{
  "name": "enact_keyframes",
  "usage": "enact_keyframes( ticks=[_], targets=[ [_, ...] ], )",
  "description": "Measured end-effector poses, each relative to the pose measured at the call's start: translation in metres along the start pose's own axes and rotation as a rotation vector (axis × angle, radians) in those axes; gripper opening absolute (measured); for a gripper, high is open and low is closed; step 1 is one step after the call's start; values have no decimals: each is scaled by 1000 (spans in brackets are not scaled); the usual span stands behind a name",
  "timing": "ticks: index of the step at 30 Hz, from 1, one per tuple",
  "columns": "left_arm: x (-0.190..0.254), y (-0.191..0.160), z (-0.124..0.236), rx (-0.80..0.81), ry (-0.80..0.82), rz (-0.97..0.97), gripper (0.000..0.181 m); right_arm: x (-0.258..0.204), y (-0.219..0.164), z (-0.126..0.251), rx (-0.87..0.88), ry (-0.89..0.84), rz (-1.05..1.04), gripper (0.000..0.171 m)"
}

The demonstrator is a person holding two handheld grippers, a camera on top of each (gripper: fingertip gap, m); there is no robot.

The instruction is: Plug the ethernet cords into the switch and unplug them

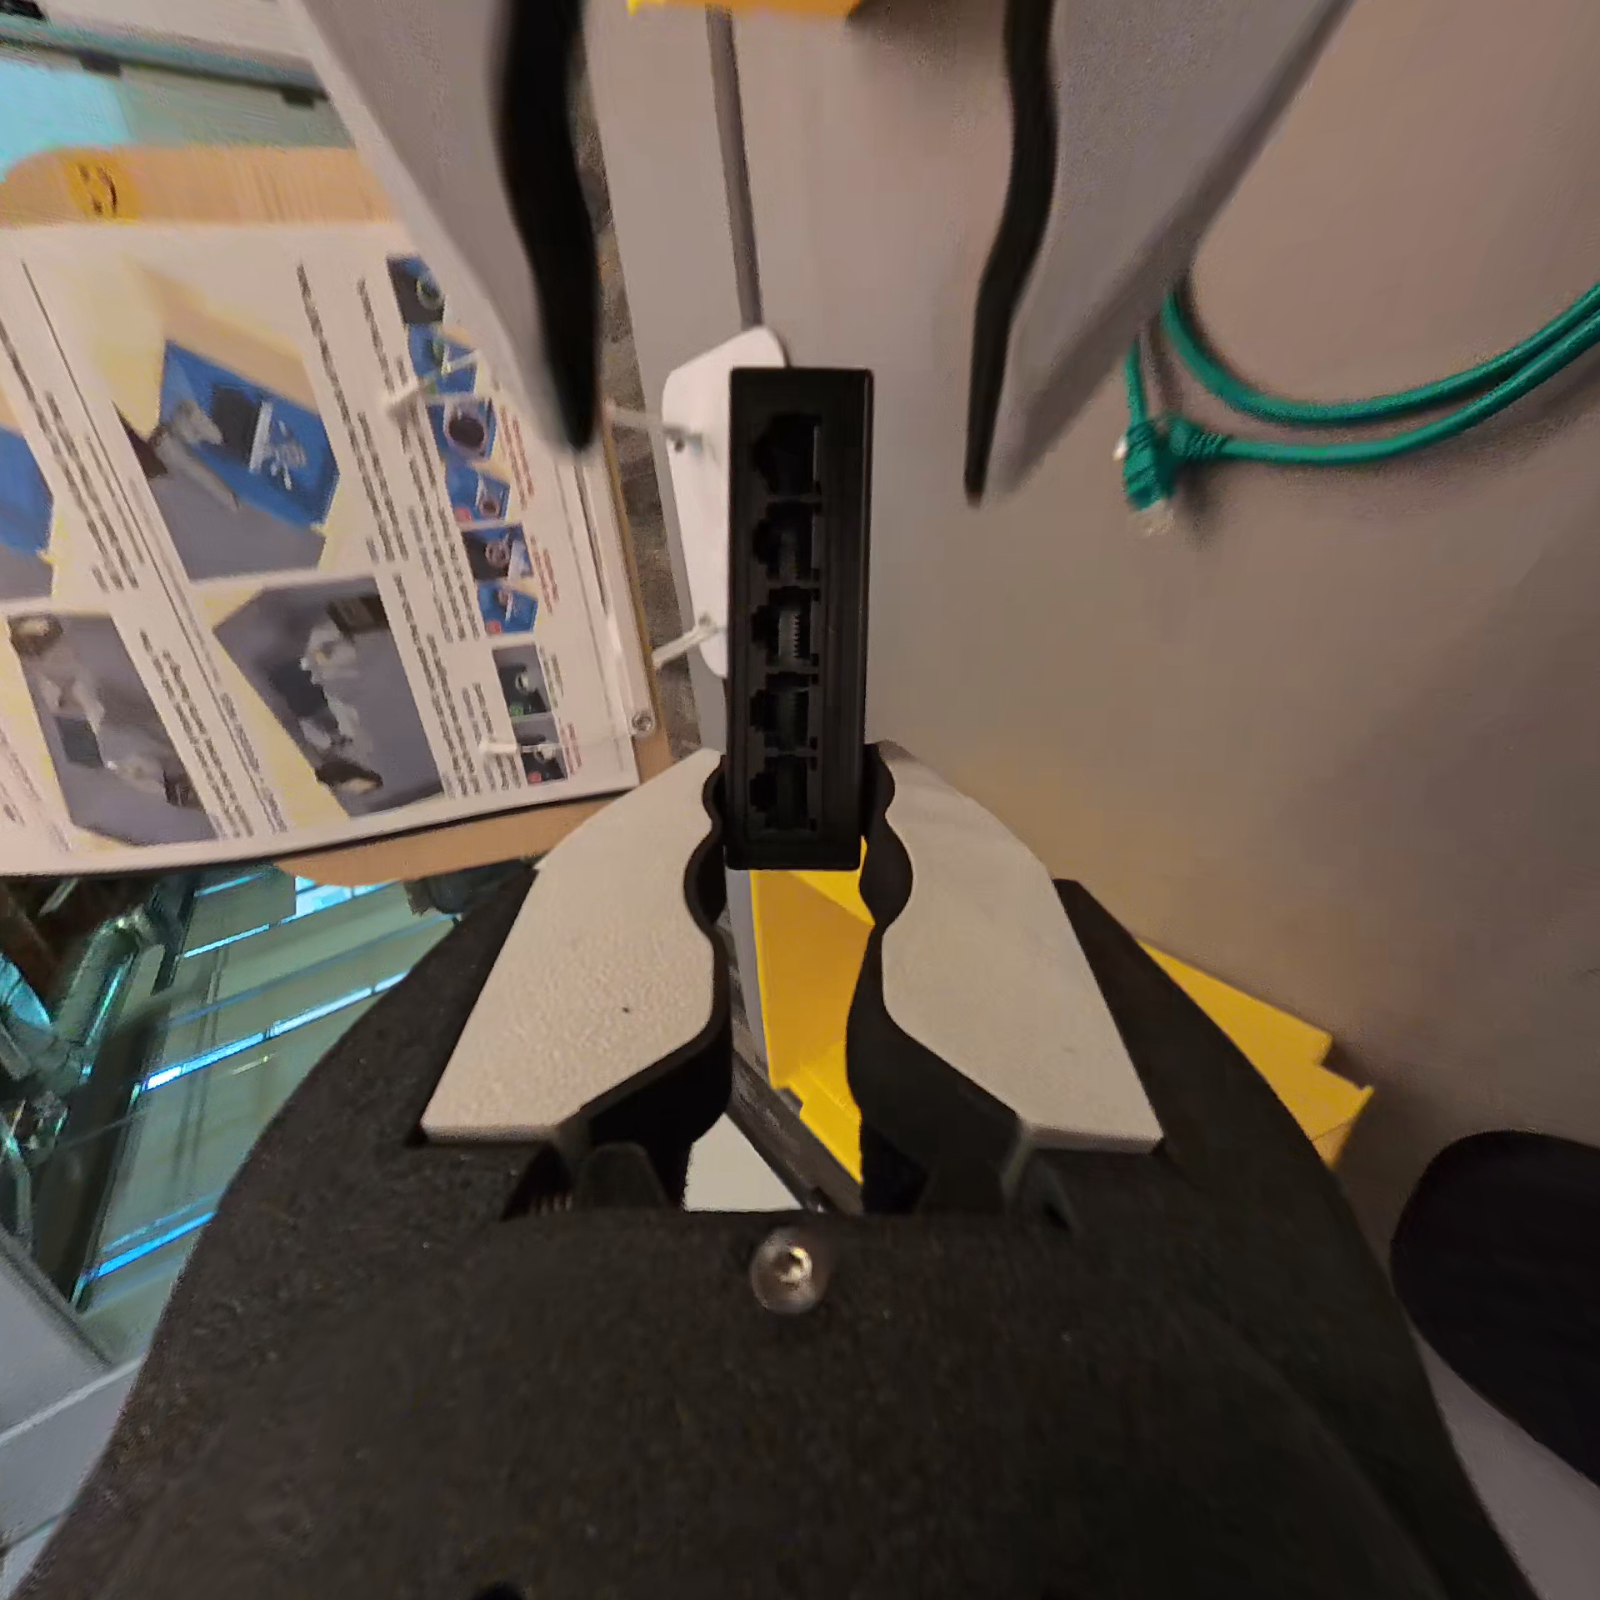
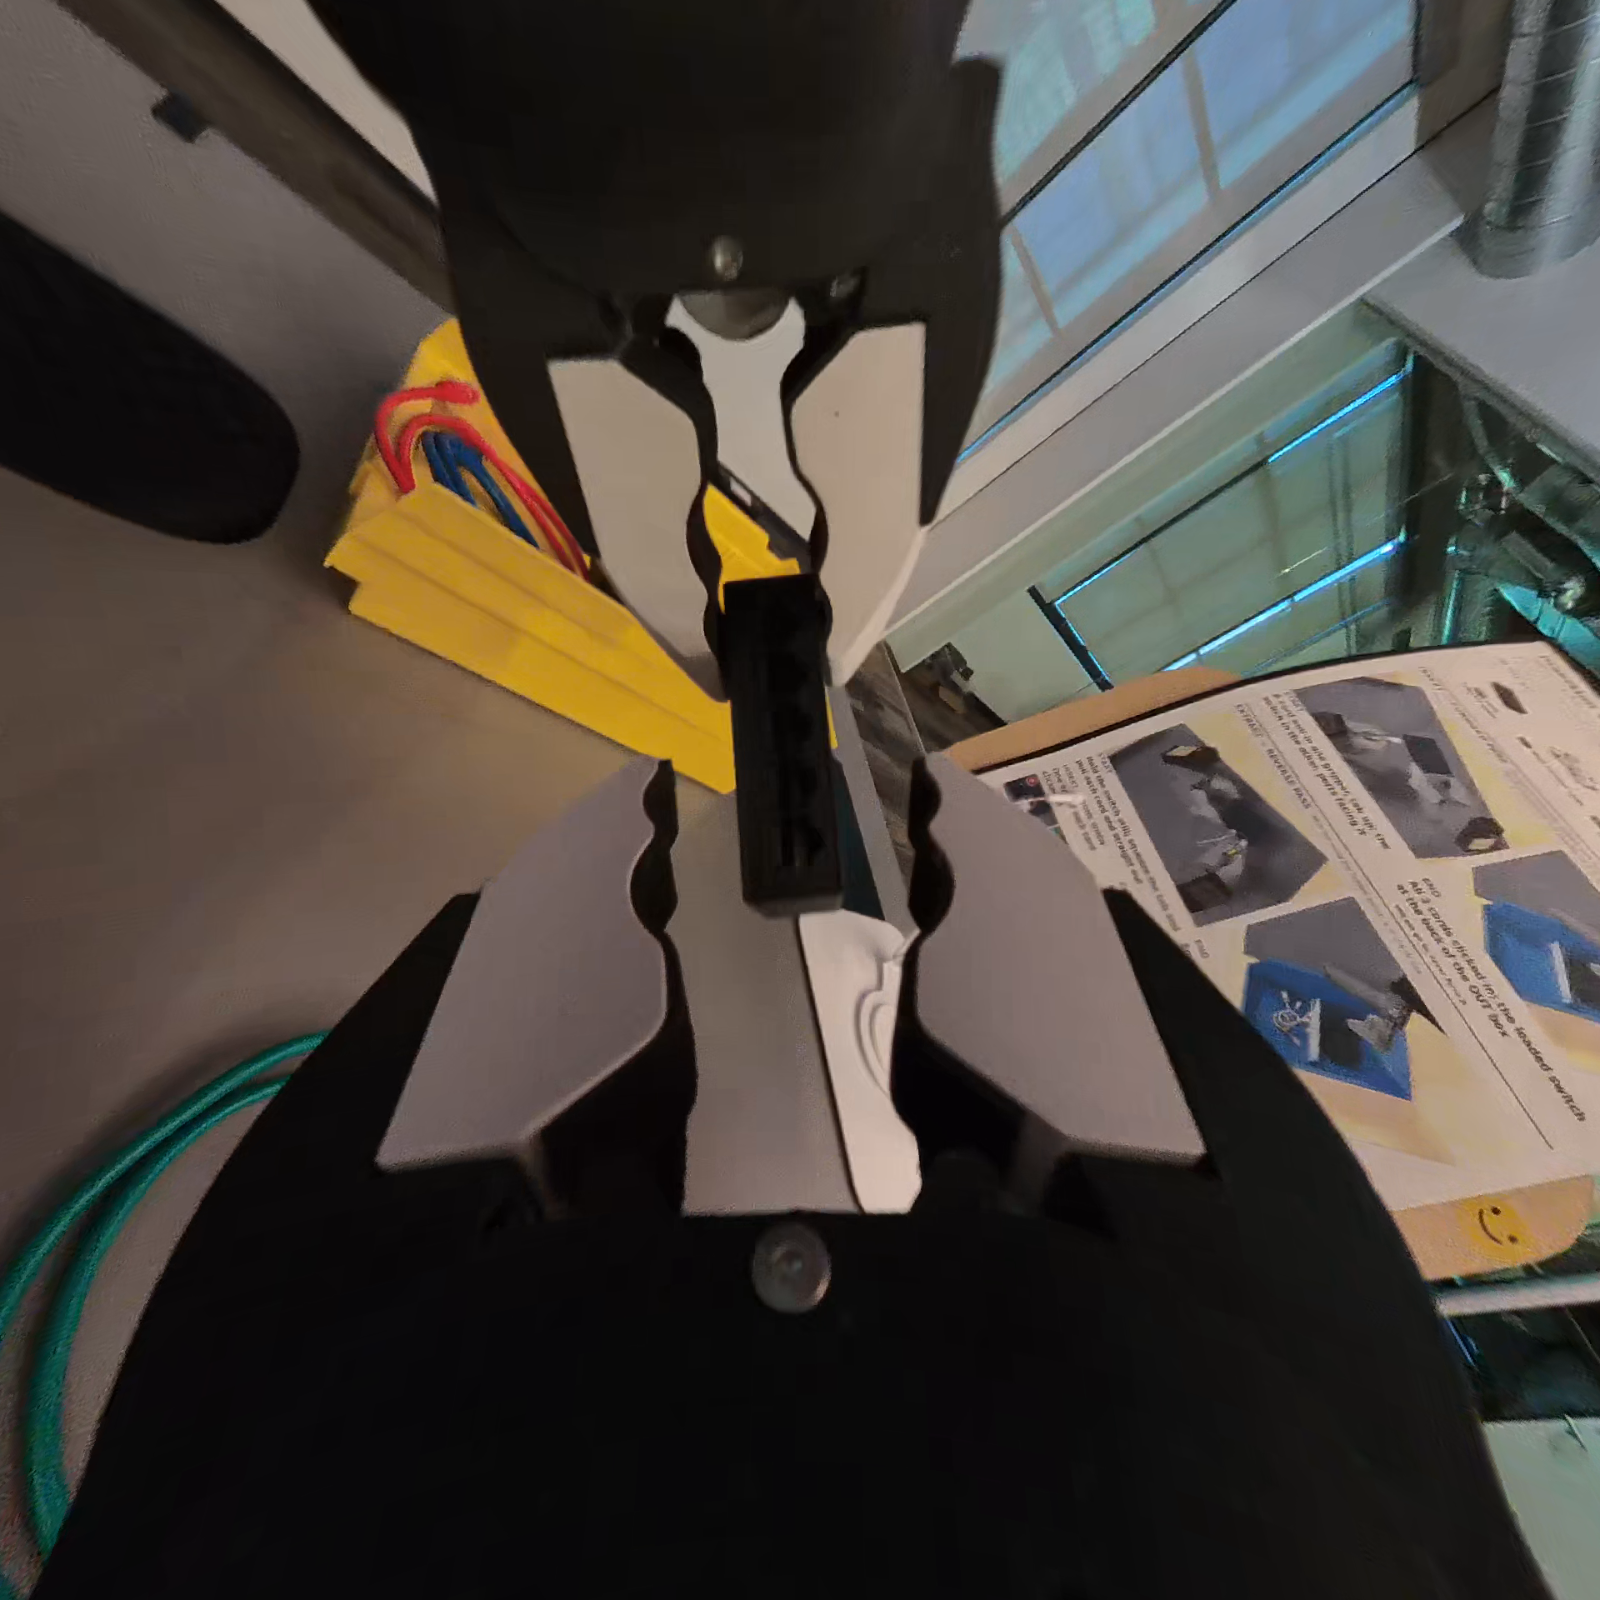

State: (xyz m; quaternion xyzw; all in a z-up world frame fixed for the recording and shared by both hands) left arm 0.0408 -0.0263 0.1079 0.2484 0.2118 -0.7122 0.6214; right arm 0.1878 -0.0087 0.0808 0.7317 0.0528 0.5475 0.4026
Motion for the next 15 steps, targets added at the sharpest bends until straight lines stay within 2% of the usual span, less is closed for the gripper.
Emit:
enact_keyframes(
  ticks=[4,6,9,11,12,15],
  targets=[
    [3,18,4,44,-32,-22,26,-5,-14,-9,-53,7,11,51],
    [2,21,6,80,-54,-4,26,-5,-19,-8,-77,1,45,30],
    [2,22,11,154,-59,-1,27,0,-19,-2,-45,20,27,29],
    [1,20,16,256,-72,69,28,4,-19,3,-14,10,44,30],
    [-1,17,18,308,-89,124,31,6,-18,6,-3,-3,61,30],
    [-3,3,21,528,-109,280,56,14,-14,14,30,-16,68,29]
  ],
)
Point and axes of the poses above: each gripper's, where its closed fingertips meet, z back along the fingers, y out of its top, x = y × z across the jaws, the point moved 10 cm from there along z, back along the fingers, and after that the axes turned 15 degrees about -y, right-handed, at the moved point
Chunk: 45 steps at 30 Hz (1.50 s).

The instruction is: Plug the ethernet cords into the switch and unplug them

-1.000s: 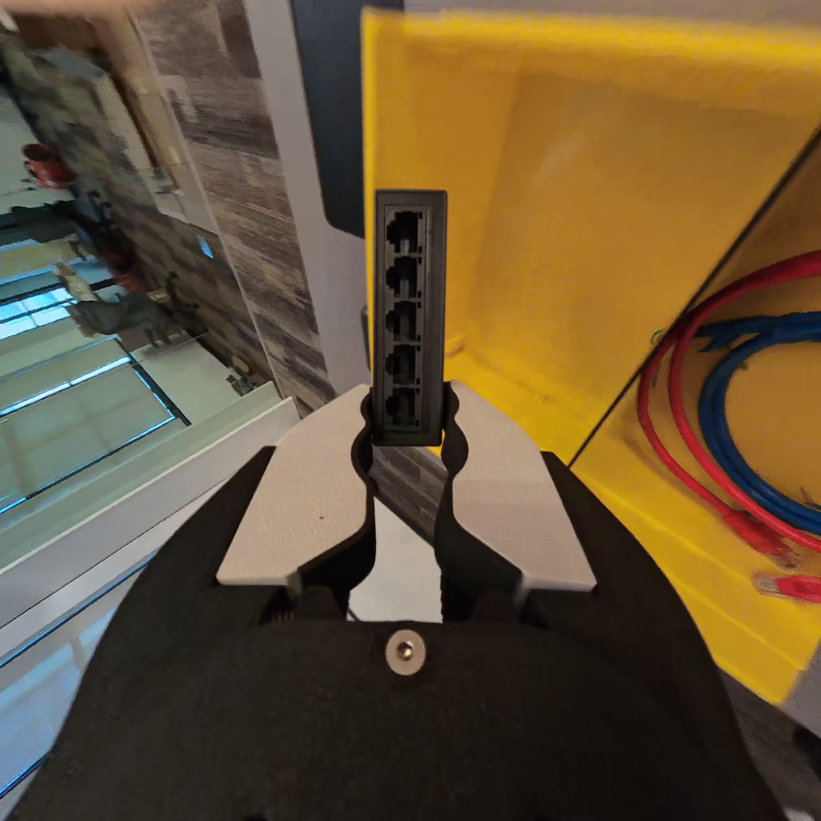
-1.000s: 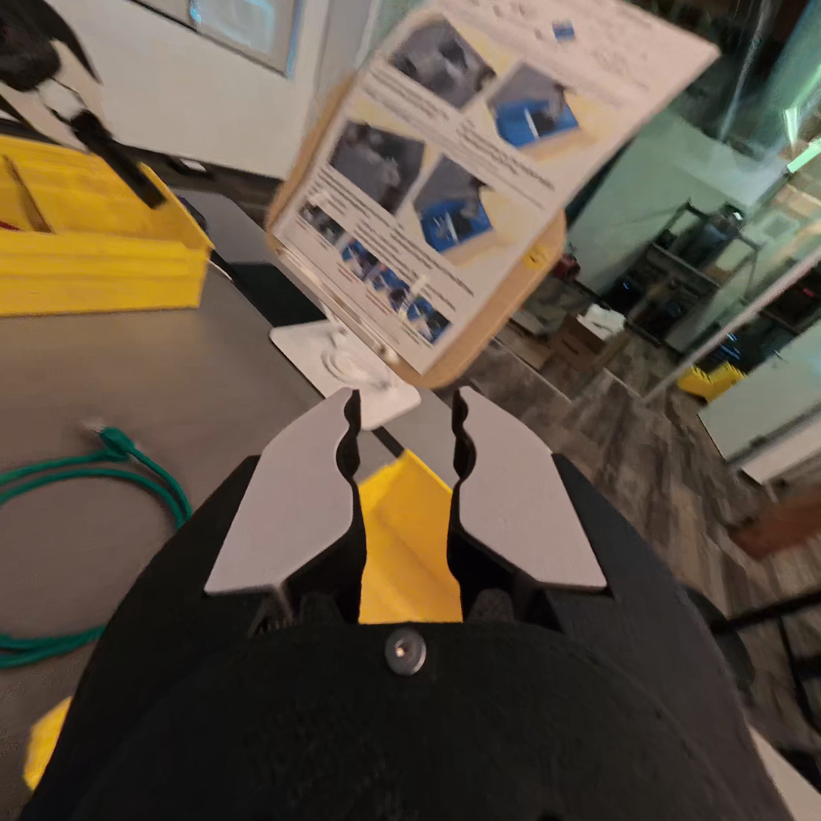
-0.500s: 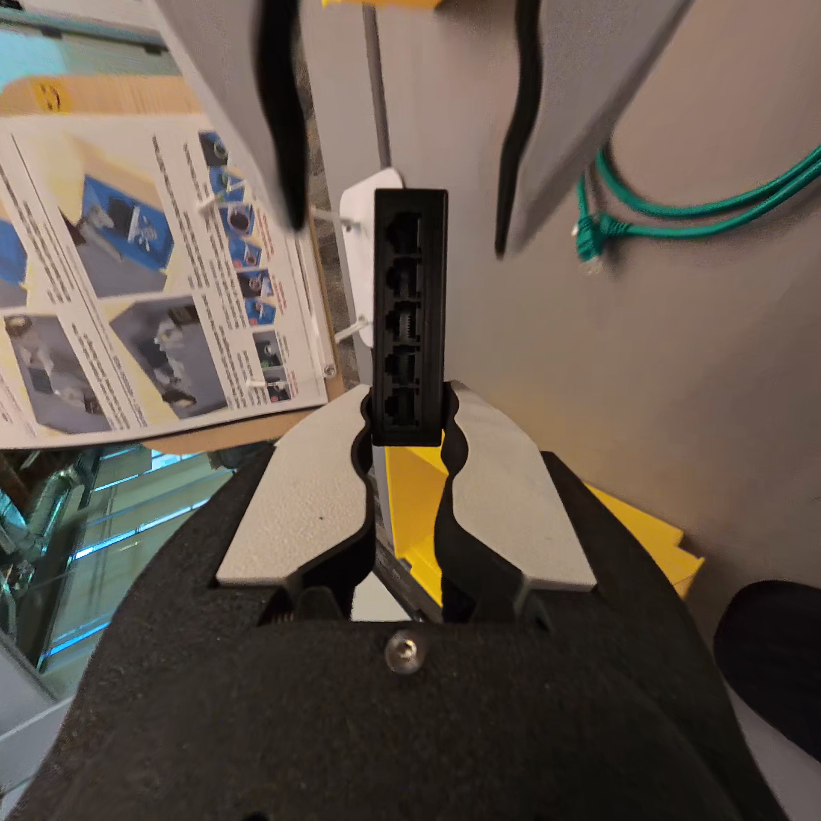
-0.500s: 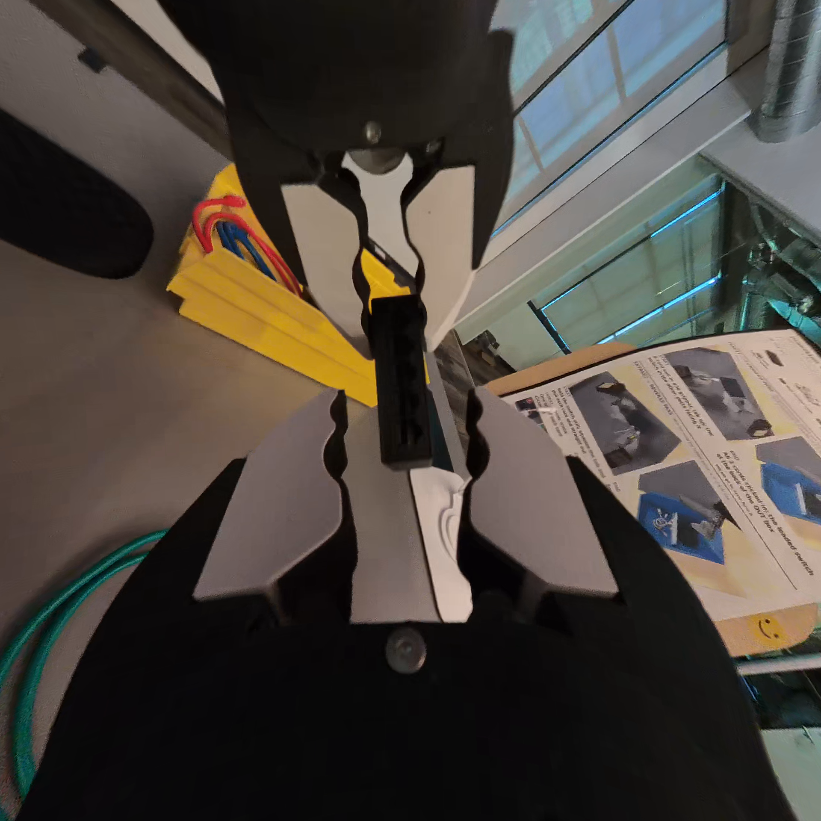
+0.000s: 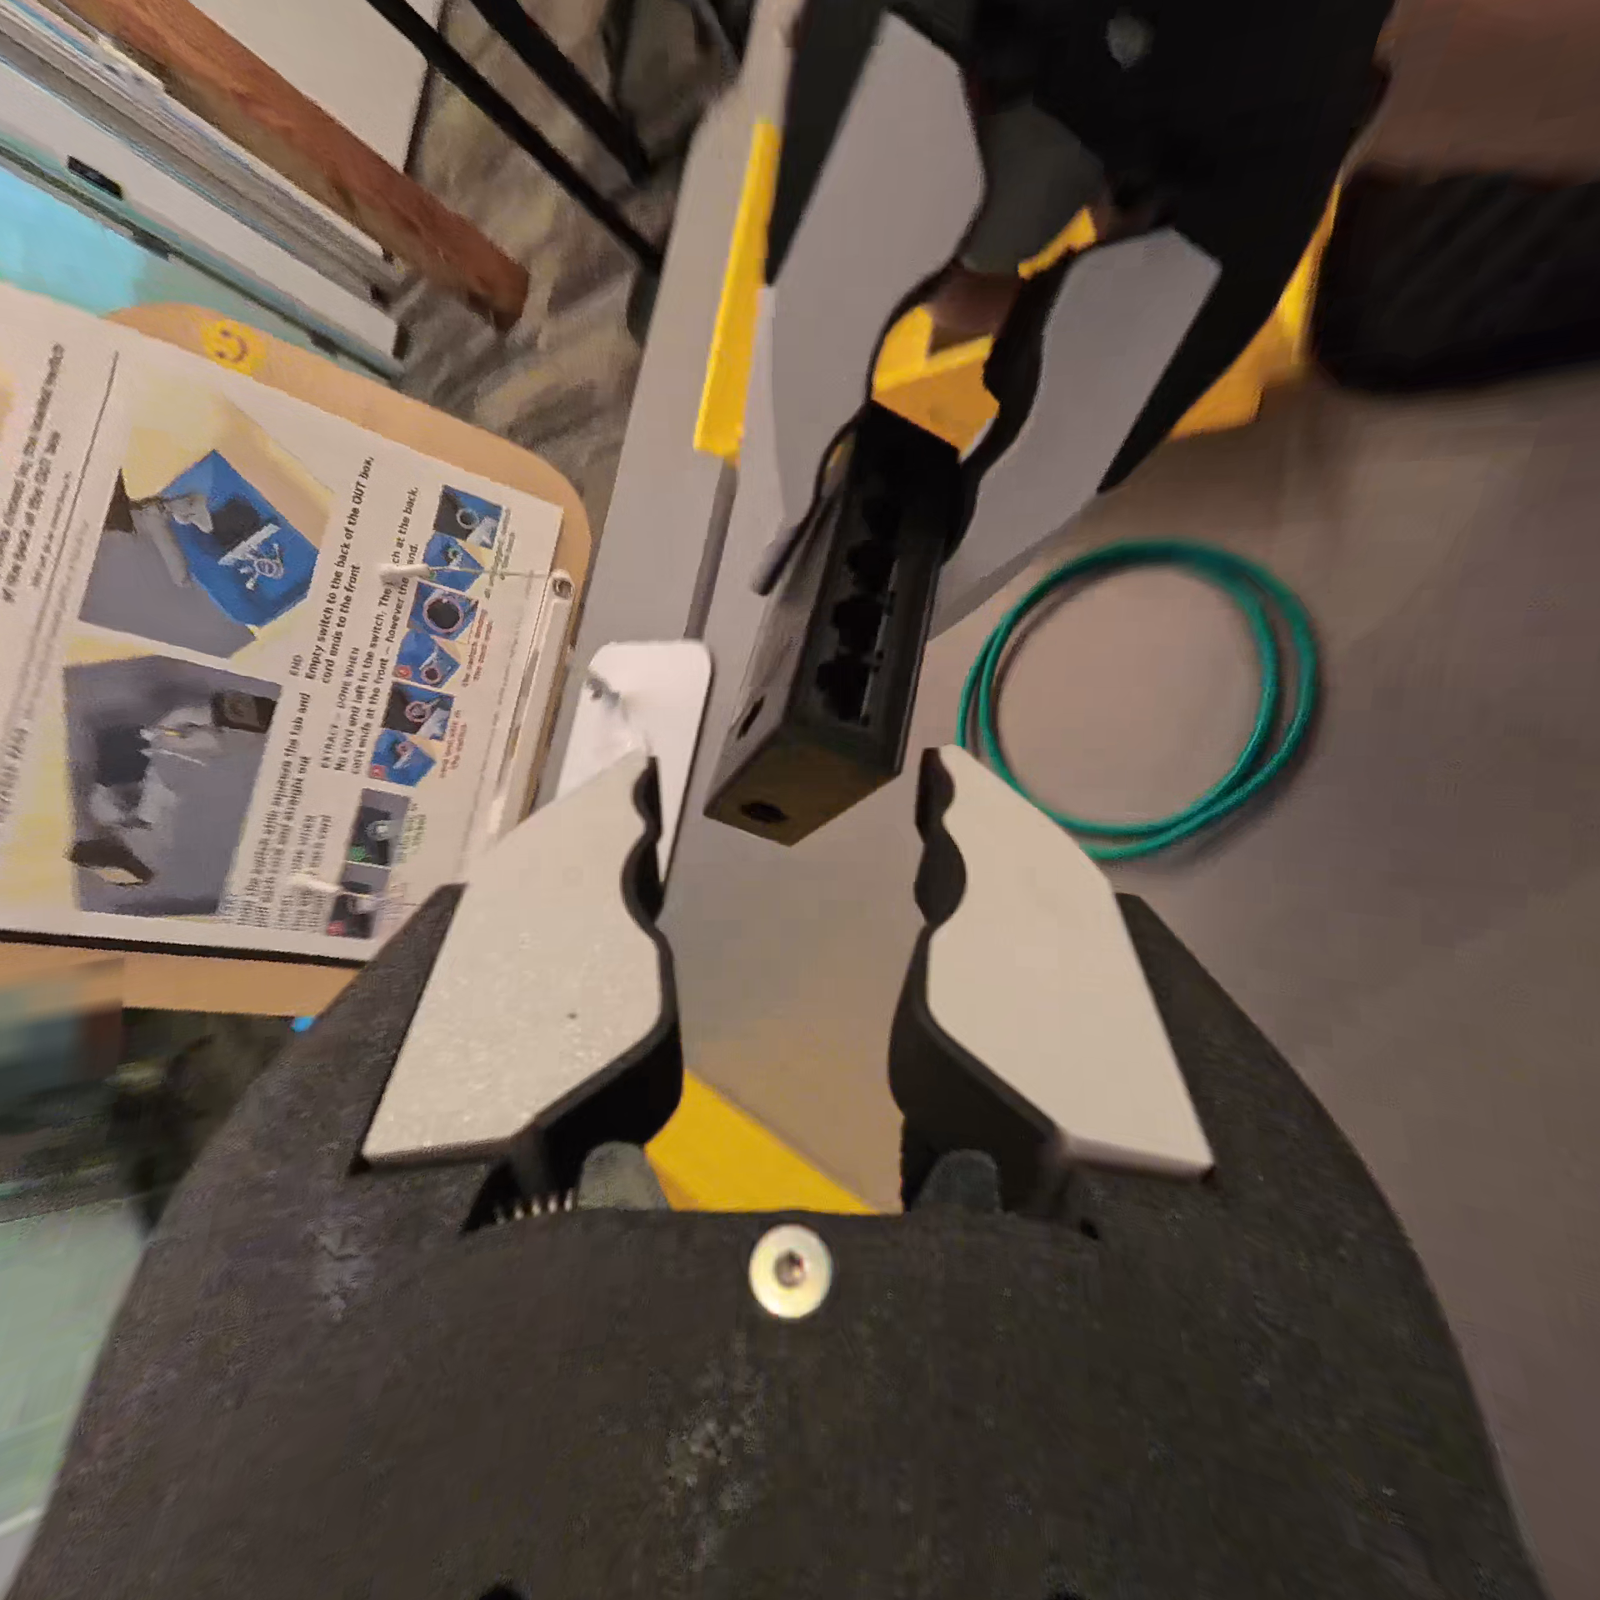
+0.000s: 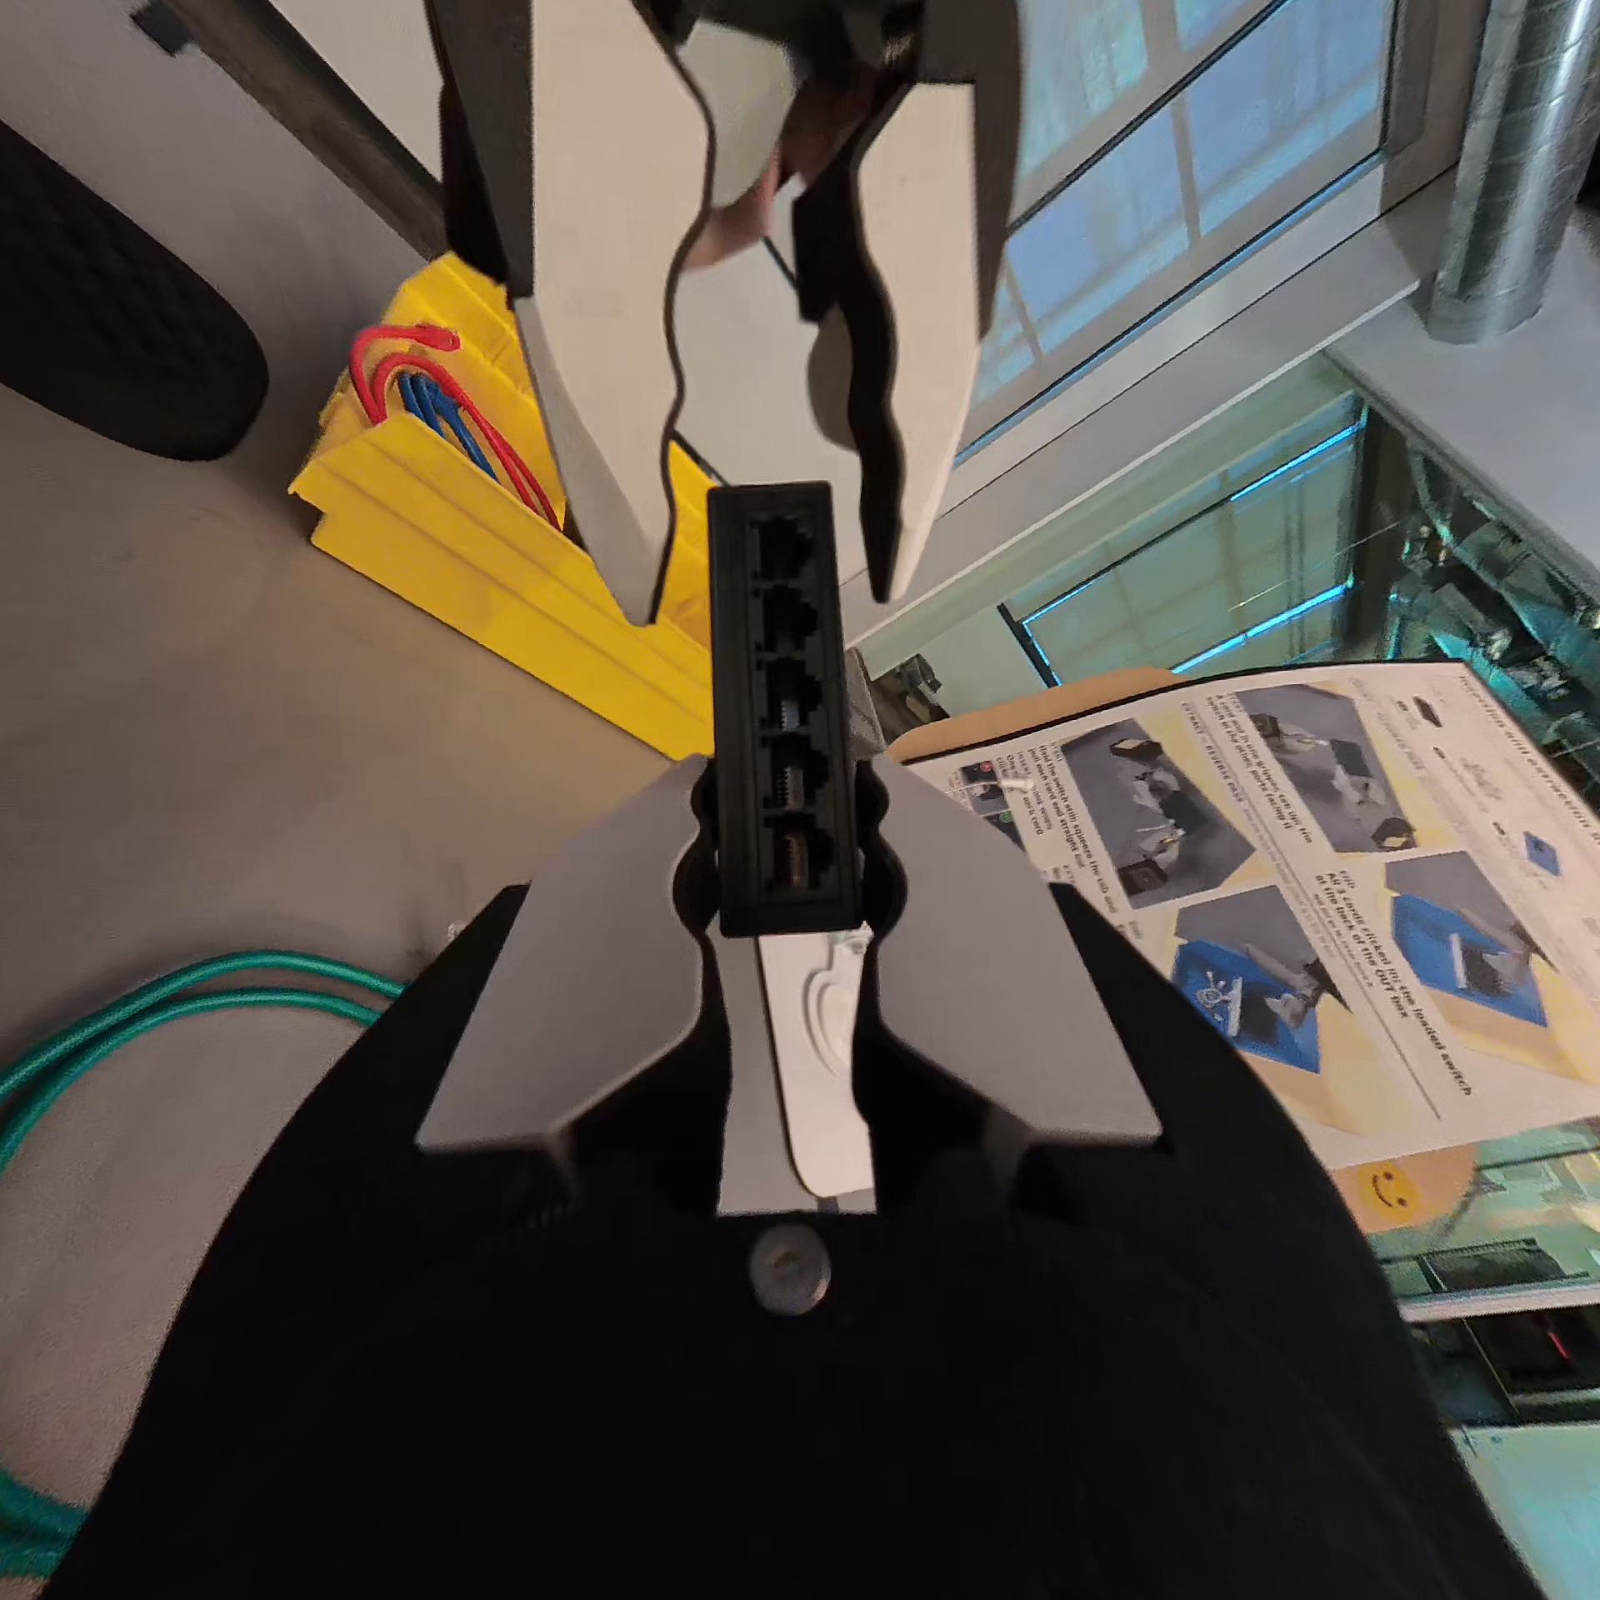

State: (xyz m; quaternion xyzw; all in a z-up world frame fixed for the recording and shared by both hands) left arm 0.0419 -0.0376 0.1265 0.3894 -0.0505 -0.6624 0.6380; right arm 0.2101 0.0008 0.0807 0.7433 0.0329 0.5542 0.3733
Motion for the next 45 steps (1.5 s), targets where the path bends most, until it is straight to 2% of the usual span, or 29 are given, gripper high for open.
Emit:
enact_keyframes(
  ticks=[3,6,7,8,10,12,13,16,18,20,24,26,29,36,40,45],
  targets=[
    [-1,-17,2,197,56,100,82,8,4,7,35,-18,-11,29],
    [1,-29,-4,319,188,153,95,15,6,14,56,-37,-13,29],
    [4,-29,-6,352,246,143,94,17,6,16,63,-47,-9,29],
    [6,-29,-6,399,317,129,86,19,6,19,68,-60,0,29],
    [13,-26,-7,487,449,33,86,23,5,23,64,-64,22,29],
    [16,-22,-12,508,532,-75,75,25,6,28,60,-94,77,29],
    [15,-19,-17,478,519,-111,71,26,6,30,61,-101,96,29],
    [13,-12,-33,442,425,-137,73,26,9,32,50,-125,161,29],
    [13,-10,-37,465,381,-196,63,24,10,32,36,-117,204,29],
    [14,-10,-39,468,406,-291,55,21,10,31,34,-91,218,30],
    [15,-18,-52,415,313,-361,52,11,7,23,50,23,162,30],
    [15,-26,-56,442,286,-360,37,4,3,17,21,79,168,30],
    [14,-39,-60,389,231,-377,31,-5,-3,8,-23,102,191,30],
    [10,-46,-54,360,226,-361,30,-6,-13,0,-107,3,248,34],
    [9,-47,-53,355,222,-350,31,-5,-11,-1,-137,28,213,29],
    [12,-43,-46,429,198,-321,40,-4,-6,3,-88,47,201,29]
  ],
)
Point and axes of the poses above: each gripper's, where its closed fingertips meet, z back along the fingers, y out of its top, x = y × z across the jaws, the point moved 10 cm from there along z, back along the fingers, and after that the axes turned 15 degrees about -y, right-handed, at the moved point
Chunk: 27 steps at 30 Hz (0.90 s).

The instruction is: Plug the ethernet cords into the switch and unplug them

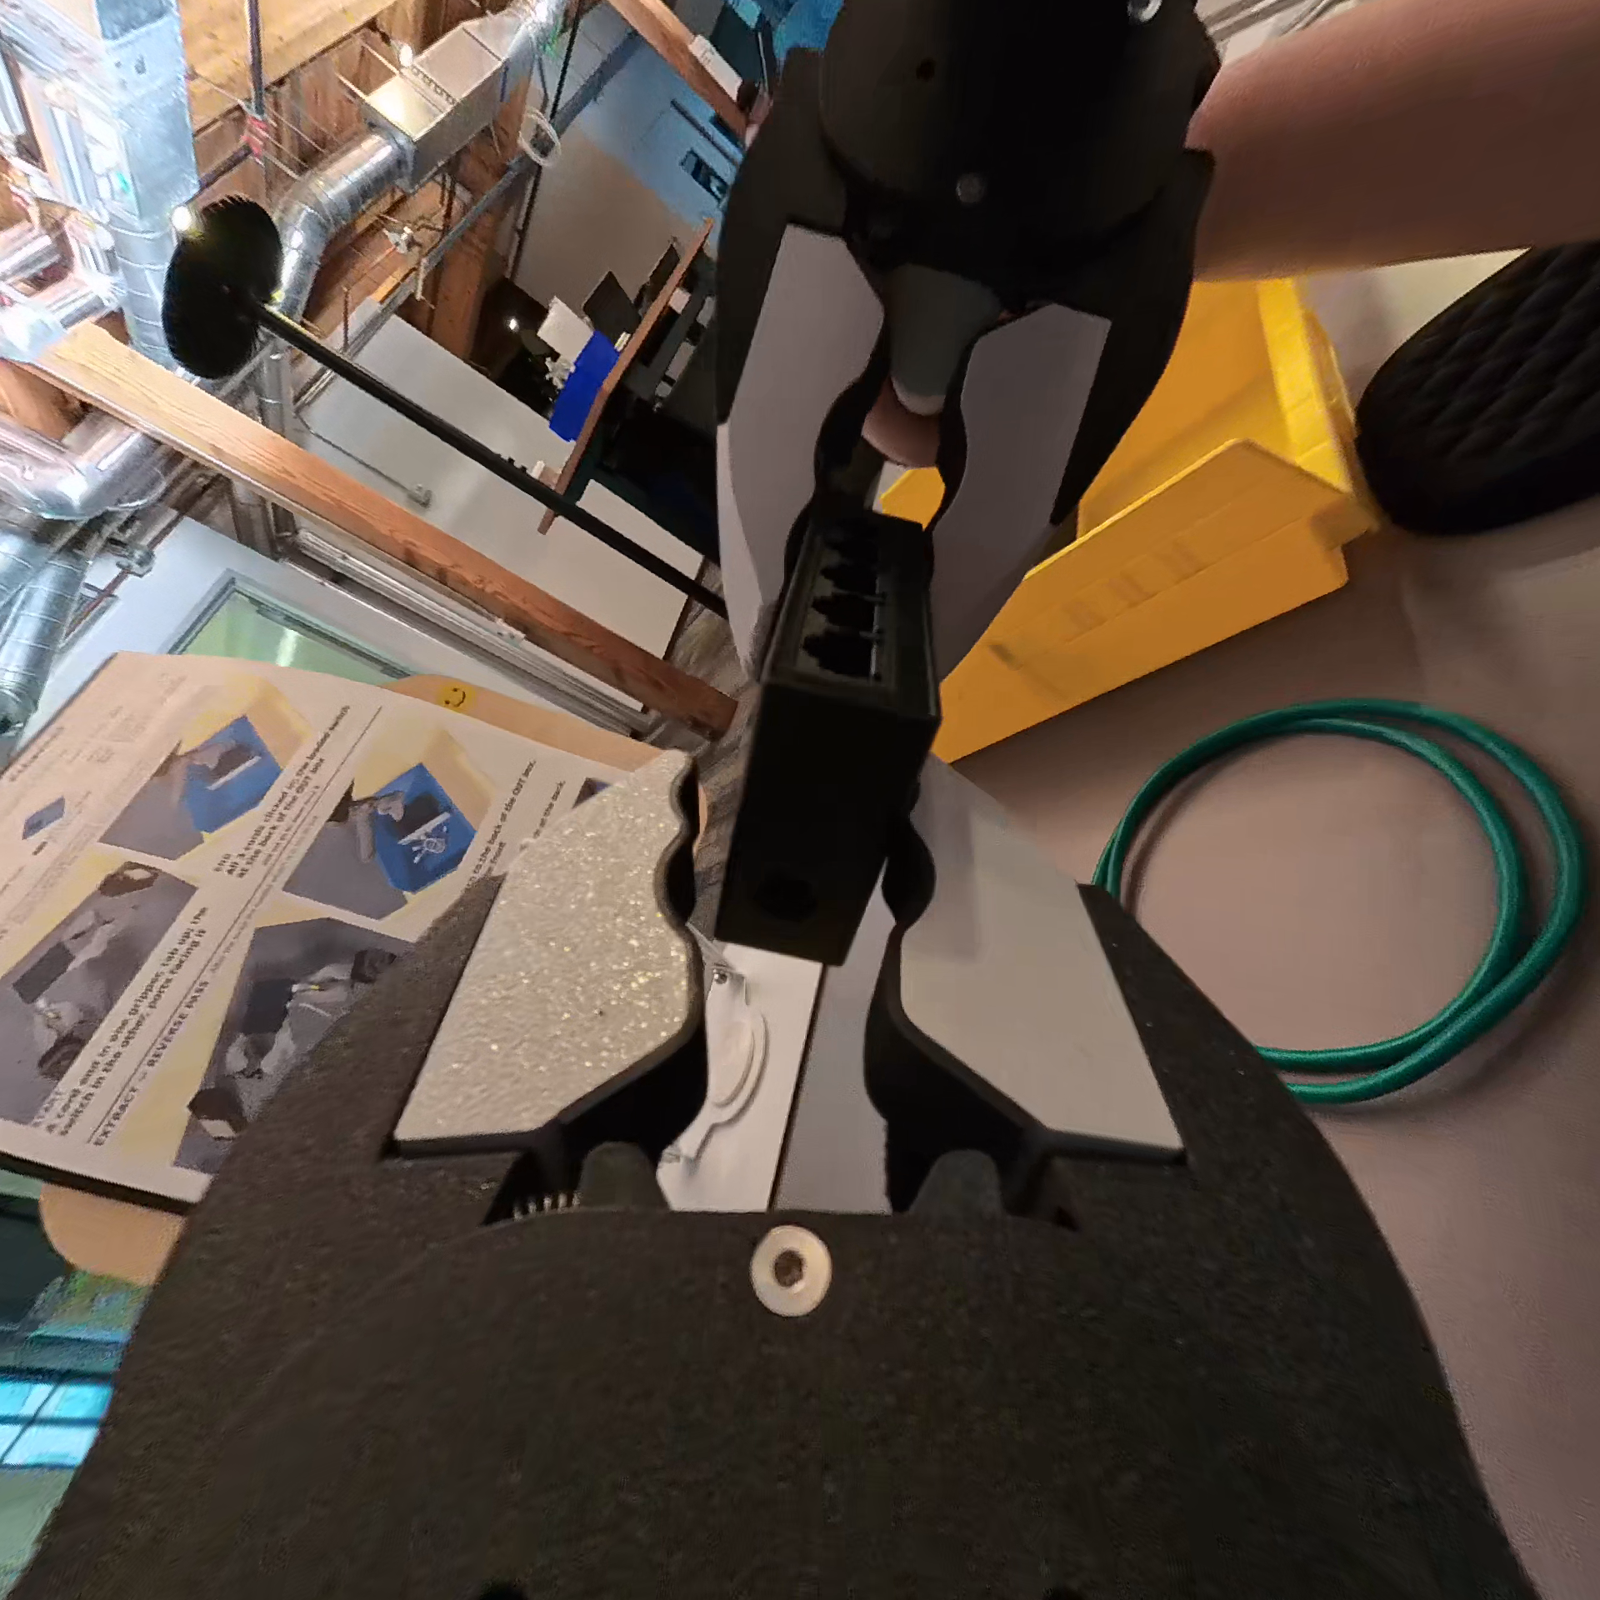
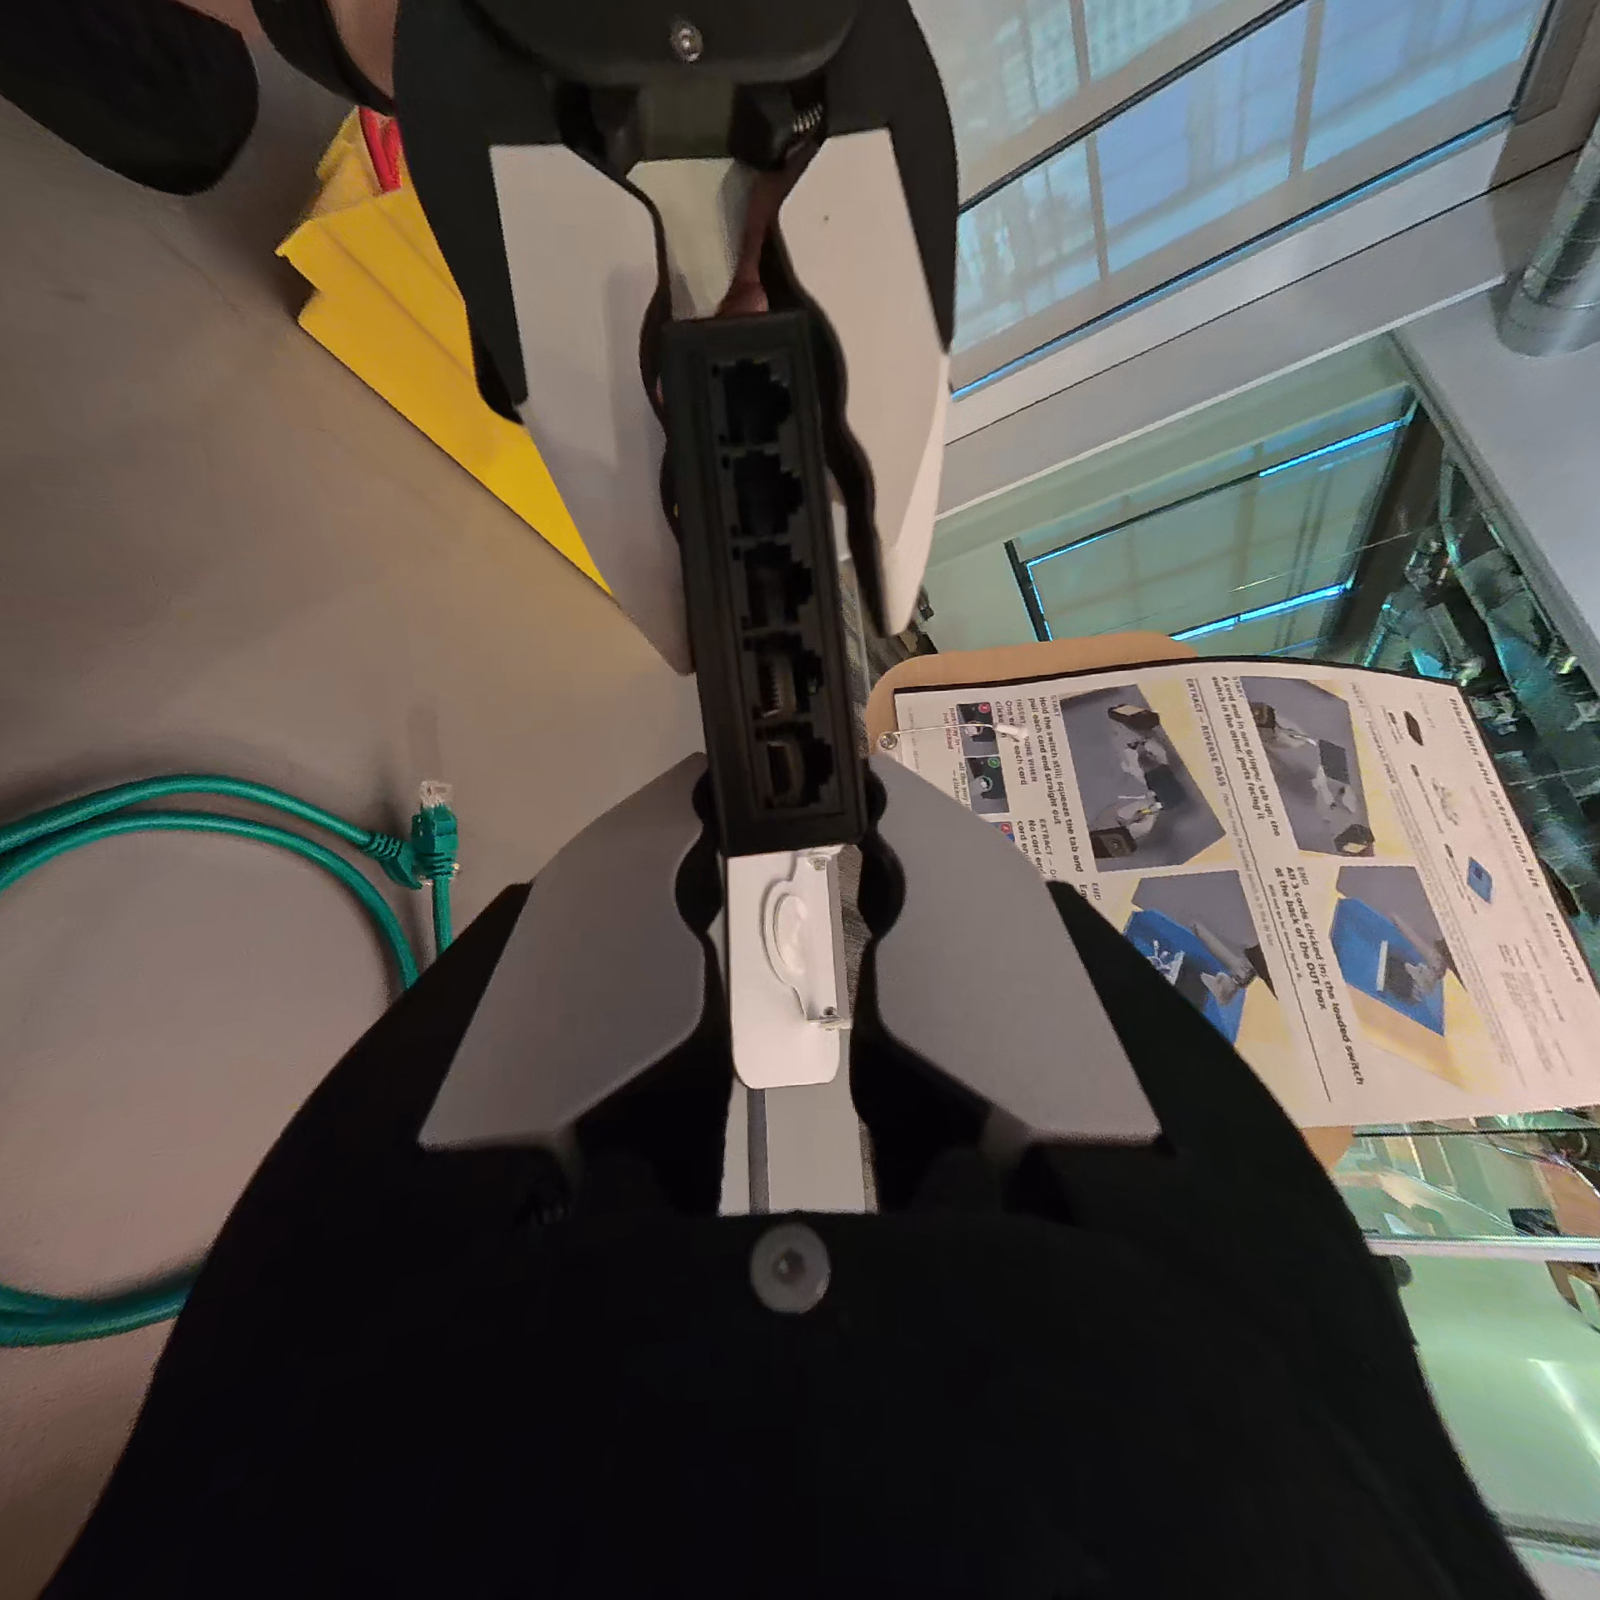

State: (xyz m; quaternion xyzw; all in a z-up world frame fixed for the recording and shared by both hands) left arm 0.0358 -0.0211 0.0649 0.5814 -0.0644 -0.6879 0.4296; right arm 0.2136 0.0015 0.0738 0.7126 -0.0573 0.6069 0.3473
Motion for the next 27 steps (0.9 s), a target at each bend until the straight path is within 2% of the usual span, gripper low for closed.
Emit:
enact_keyframes(
  ticks=[3,5,18,21,23,24,27],
  targets=[
    [5,5,-2,-9,-13,-42,42,-3,1,-2,-4,35,1,29],
    [9,5,-5,-47,-18,-102,29,-5,-1,-2,-5,39,0,29],
    [11,1,-14,-129,30,-158,29,-8,-9,-9,-6,7,-34,30],
    [0,-1,-6,-191,132,-171,29,2,-12,-6,4,-114,-68,35],
    [-12,-2,10,-212,220,-148,28,13,-14,-3,1,-194,-134,30],
    [-19,-3,20,-219,259,-125,29,16,-15,-3,-7,-197,-192,25],
    [-38,-6,52,-287,393,-82,28,23,-17,-12,-103,-180,-393,26]
  ],
)
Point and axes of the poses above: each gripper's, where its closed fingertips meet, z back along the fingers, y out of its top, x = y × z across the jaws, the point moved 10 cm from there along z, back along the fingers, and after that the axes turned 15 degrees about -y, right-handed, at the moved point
